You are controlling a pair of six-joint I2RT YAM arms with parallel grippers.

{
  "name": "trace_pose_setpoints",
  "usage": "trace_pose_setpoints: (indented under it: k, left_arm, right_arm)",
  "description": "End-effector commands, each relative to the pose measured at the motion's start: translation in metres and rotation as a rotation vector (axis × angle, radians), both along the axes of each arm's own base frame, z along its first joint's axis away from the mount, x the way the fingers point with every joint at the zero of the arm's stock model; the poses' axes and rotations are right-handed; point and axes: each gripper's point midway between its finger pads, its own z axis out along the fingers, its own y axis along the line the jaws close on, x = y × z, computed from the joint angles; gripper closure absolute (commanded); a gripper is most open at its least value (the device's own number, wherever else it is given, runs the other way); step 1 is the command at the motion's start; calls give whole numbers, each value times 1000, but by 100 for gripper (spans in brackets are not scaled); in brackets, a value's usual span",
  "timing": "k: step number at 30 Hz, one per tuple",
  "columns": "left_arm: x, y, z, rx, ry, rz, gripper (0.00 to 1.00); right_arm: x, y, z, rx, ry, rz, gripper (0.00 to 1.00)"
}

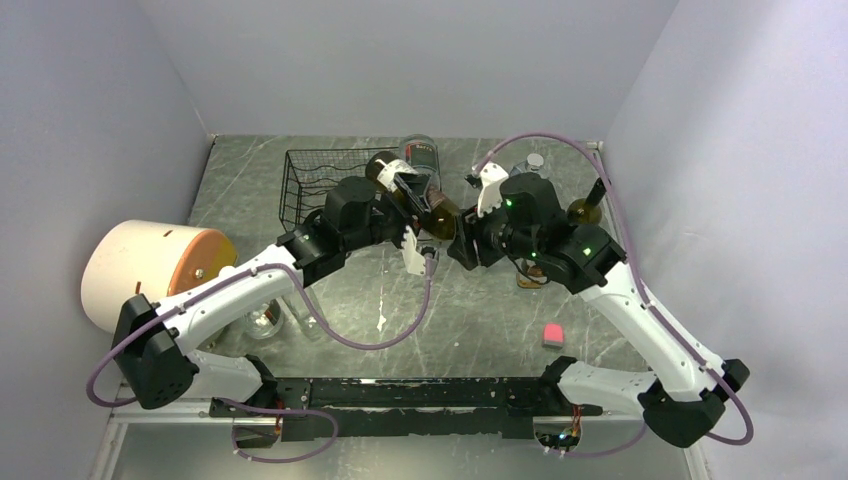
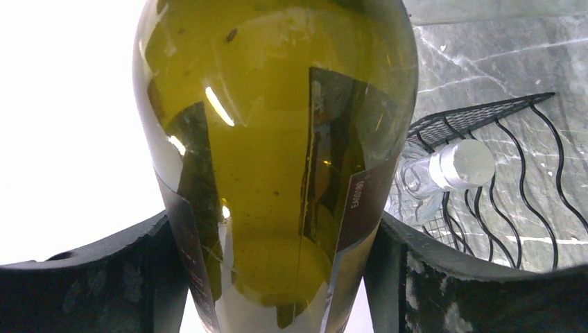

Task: Put the wine bottle on the wine rack

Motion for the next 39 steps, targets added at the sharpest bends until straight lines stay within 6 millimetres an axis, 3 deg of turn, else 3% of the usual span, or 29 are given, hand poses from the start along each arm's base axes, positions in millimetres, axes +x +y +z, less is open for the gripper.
trace_pose_setpoints:
  k: [1, 8, 10, 12, 15, 16, 18, 19, 21, 22, 28, 33, 38, 39]
  left_arm:
    - [-13, -8, 78, -143, -156, -83, 93]
    - [-13, -10, 81, -164, -157, -86, 93]
    - [-11, -10, 82, -171, -157, -79, 93]
    - [-10, -10, 82, -181, -149, -72, 93]
    - [-10, -9, 83, -197, -136, -65, 91]
    - [-10, -8, 83, -205, -134, -61, 87]
    - [-10, -6, 83, -230, -131, -51, 71]
    - [-10, -5, 80, -243, -124, -46, 54]
    - [-9, -2, 79, -282, -108, -27, 12]
    - [-8, -2, 75, -286, -93, -18, 0]
    - [-3, 1, 41, -221, 34, 34, 1]
    - [-6, 9, 27, -230, 161, 84, 1]
    - [2, 30, 59, -531, 251, 226, 1]
    - [0, 34, 73, -620, 261, 231, 1]
  right_arm:
    - [0, 20, 1, 55, 22, 56, 48]
    - [4, 22, -11, 49, 53, 36, 47]
    - [4, 22, -14, 47, 58, 32, 50]
    - [5, 22, -16, 42, 61, 24, 65]
    - [9, 18, -17, 25, 55, -6, 97]
    - [11, 16, -17, 20, 51, -20, 100]
    - [14, 14, -13, 30, 32, -38, 100]
    - [15, 13, -9, 38, 19, -48, 100]
    - [18, 11, -1, 55, -8, -69, 100]
    - [19, 9, 3, 64, -21, -83, 100]
    - [35, -6, 33, 132, -103, -239, 100]
    - [40, -12, 46, 195, -141, -308, 100]
    - [32, -8, 36, 176, -133, -240, 100]
    - [29, -6, 33, 166, -131, -213, 100]
